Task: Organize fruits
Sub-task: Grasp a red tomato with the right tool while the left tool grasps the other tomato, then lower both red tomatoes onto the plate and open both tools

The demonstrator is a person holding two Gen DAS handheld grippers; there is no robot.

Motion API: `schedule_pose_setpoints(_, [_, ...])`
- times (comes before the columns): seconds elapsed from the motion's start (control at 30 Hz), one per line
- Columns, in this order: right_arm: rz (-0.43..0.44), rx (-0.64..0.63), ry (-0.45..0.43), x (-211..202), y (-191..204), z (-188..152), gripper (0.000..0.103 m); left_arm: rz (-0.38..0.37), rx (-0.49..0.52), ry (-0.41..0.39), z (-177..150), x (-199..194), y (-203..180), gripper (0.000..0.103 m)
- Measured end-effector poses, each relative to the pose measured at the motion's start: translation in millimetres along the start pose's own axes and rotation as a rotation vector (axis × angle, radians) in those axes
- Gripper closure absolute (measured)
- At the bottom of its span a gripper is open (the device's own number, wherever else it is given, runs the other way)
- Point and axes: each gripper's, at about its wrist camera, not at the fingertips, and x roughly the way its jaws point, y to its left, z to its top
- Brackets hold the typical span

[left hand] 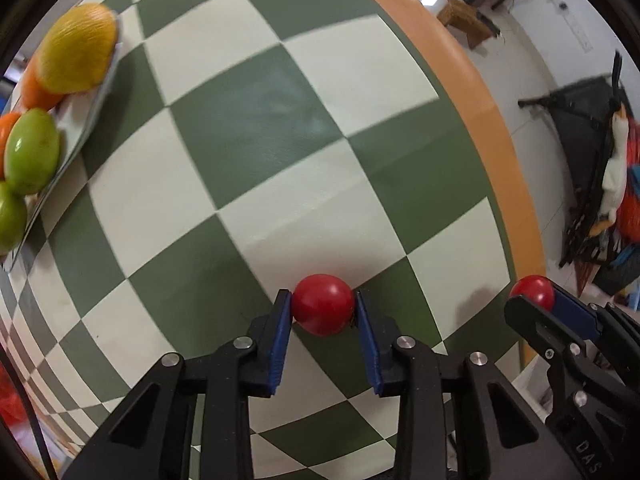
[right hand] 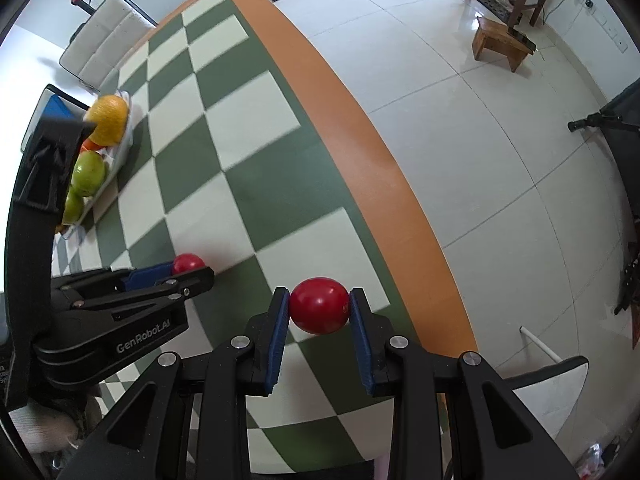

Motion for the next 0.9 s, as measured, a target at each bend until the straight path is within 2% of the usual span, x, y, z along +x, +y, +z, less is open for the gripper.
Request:
schedule_pose_setpoints(0.2, [0.061,-0.080,-0.030,-14.8,45.4,21.3,0.070,-0.087,-0.166,-0.091,-20.4,-50.9,60.6,0.074])
schedule_pose_setpoints(0.33, [0.134,-0.157,-0.032,-13.7,94.3,39.6,0.070,-0.113,-0.330,-0.177,-46.5,-94.9,129.0,0.074])
schedule_pose_setpoints(0.4, [0.168,-0.197,-0.030,-9.4,122.9,50.0,0.070,-0.124,-0.417,-0.209,-63.9,-107.2,158.4,0.074])
schedule_pose_setpoints(0.5, [0.248,-0.230,-0.024,3.6,170.2,70.5,0.070,-0.144,-0.561,-0.245,-71.1,-121.4,215.4,0.074])
schedule_pose_setpoints(0.57, [0.270,-0.249,-0.029,11.1,194.1,82.0,0.070,-0.161,-0.655,-0.257,-76.7,-125.1,252.2,0.074])
schedule_pose_setpoints(0.7, [0.251,-0.309,-0.037,34.2,239.5,107.0,0.070,-0.241,-0.800,-0.248,-65.4,-110.0,298.2,0.074])
schedule_pose_setpoints(0.83, [0.193,-0.369,-0.018,58.6,263.2,122.3,0.070,-0.292,-0.860,-0.221,-51.4,-93.0,316.6,0.074])
schedule_pose_setpoints(0.9, [0.166,-0.403,-0.010,68.8,271.1,126.6,0.070,-0.288,-0.861,-0.210,-45.4,-88.0,320.9,0.074])
